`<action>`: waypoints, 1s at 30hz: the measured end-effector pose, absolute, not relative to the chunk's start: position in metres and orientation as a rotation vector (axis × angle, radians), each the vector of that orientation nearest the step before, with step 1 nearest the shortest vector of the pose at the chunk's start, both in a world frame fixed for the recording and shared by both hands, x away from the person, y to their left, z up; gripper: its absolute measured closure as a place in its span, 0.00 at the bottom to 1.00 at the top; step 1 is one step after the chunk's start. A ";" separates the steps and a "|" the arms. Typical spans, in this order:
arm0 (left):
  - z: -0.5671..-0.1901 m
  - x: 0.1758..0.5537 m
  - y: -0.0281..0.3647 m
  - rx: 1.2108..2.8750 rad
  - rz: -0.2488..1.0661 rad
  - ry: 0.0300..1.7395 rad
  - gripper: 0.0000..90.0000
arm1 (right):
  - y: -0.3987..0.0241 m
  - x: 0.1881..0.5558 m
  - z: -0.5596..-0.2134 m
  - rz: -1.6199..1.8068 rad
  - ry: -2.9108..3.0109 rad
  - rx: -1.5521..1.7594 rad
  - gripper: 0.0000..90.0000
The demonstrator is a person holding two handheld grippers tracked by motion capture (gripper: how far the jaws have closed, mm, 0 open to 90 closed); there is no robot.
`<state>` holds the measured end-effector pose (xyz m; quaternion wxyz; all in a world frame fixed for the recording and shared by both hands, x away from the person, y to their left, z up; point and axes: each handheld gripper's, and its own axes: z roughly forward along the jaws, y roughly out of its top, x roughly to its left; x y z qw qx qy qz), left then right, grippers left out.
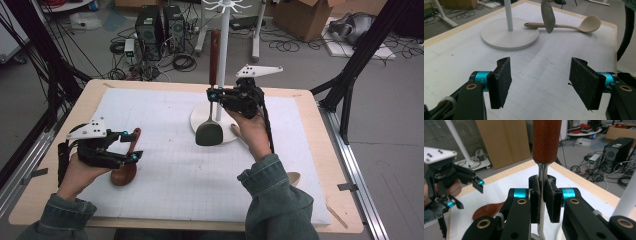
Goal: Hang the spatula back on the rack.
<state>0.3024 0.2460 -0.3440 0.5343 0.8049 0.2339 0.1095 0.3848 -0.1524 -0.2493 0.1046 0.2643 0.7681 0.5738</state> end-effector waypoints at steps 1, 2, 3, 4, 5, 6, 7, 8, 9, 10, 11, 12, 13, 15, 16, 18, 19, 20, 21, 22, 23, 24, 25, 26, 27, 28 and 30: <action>-0.345 0.303 0.247 1.916 0.265 0.559 0.38 | -0.153 0.386 -0.247 1.691 2.262 0.779 0.93; -0.345 0.303 0.247 1.915 0.265 0.561 0.38 | -0.153 0.388 -0.245 1.688 2.259 0.785 0.93; -0.346 0.303 0.247 1.916 0.263 0.561 0.38 | -0.153 0.389 -0.243 1.685 2.256 0.787 0.93; -0.346 0.303 0.247 1.916 0.263 0.562 0.38 | -0.153 0.391 -0.241 1.680 2.257 0.788 0.93; -0.347 0.303 0.247 1.915 0.264 0.563 0.38 | -0.153 0.392 -0.239 1.677 2.252 0.787 0.93; -0.347 0.303 0.247 1.915 0.261 0.563 0.38 | -0.152 0.394 -0.237 1.675 2.248 0.787 0.93; -0.347 0.303 0.247 1.916 0.262 0.562 0.38 | -0.152 0.395 -0.235 1.672 2.248 0.790 0.93; -0.347 0.303 0.247 1.918 0.263 0.562 0.38 | -0.152 0.397 -0.234 1.670 2.243 0.790 0.93; -0.347 0.303 0.247 1.919 0.264 0.564 0.38 | -0.152 0.398 -0.232 1.672 2.242 0.790 0.93; -0.347 0.303 0.247 1.921 0.261 0.562 0.38 | -0.152 0.400 -0.231 1.665 2.241 0.795 0.93; -0.347 0.303 0.247 1.919 0.260 0.564 0.38 | -0.152 0.402 -0.229 1.660 2.241 0.798 0.93; -0.347 0.303 0.246 1.918 0.260 0.564 0.38 | -0.152 0.403 -0.227 1.665 2.229 0.801 0.93; -0.347 0.303 0.246 1.918 0.263 0.560 0.38 | -0.152 0.405 -0.225 1.665 2.222 0.804 0.93; -0.347 0.303 0.246 1.915 0.261 0.561 0.38 | -0.154 0.408 -0.222 1.660 2.211 0.819 0.93; -0.347 0.303 0.246 1.918 0.261 0.558 0.38 | -0.154 0.410 -0.221 1.658 2.205 0.826 0.93; -0.347 0.303 0.246 1.918 0.256 0.558 0.38 | -0.155 0.413 -0.217 1.645 2.205 0.834 0.93; -0.347 0.303 0.246 1.920 0.254 0.556 0.38 | -0.155 0.415 -0.216 1.642 2.201 0.834 0.93; -0.347 0.303 0.246 1.921 0.252 0.555 0.38 | -0.155 0.416 -0.214 1.637 2.197 0.837 0.93; -0.347 0.303 0.246 1.920 0.253 0.555 0.38 | -0.155 0.417 -0.214 1.631 2.197 0.838 0.93; -0.347 0.303 0.246 1.920 0.254 0.554 0.38 | -0.155 0.419 -0.214 1.621 2.201 0.845 0.93; -0.347 0.303 0.246 1.921 0.252 0.553 0.38 | -0.155 0.420 -0.214 1.616 2.203 0.860 0.93; -0.347 0.303 0.246 1.919 0.252 0.552 0.38 | -0.155 0.422 -0.214 1.609 2.201 0.865 0.93; -0.347 0.303 0.246 1.916 0.251 0.554 0.38 | -0.155 0.423 -0.215 1.607 2.199 0.871 0.93; -0.347 0.303 0.247 1.917 0.251 0.554 0.38 | -0.156 0.425 -0.215 1.600 2.196 0.875 0.93; -0.347 0.303 0.247 1.921 0.254 0.550 0.38 | -0.155 0.426 -0.216 1.598 2.198 0.881 0.93; -0.347 0.303 0.248 1.919 0.253 0.551 0.38 | -0.155 0.427 -0.216 1.591 2.200 0.883 0.93; -0.347 0.303 0.248 1.918 0.252 0.550 0.38 | -0.155 0.428 -0.217 1.589 2.201 0.893 0.93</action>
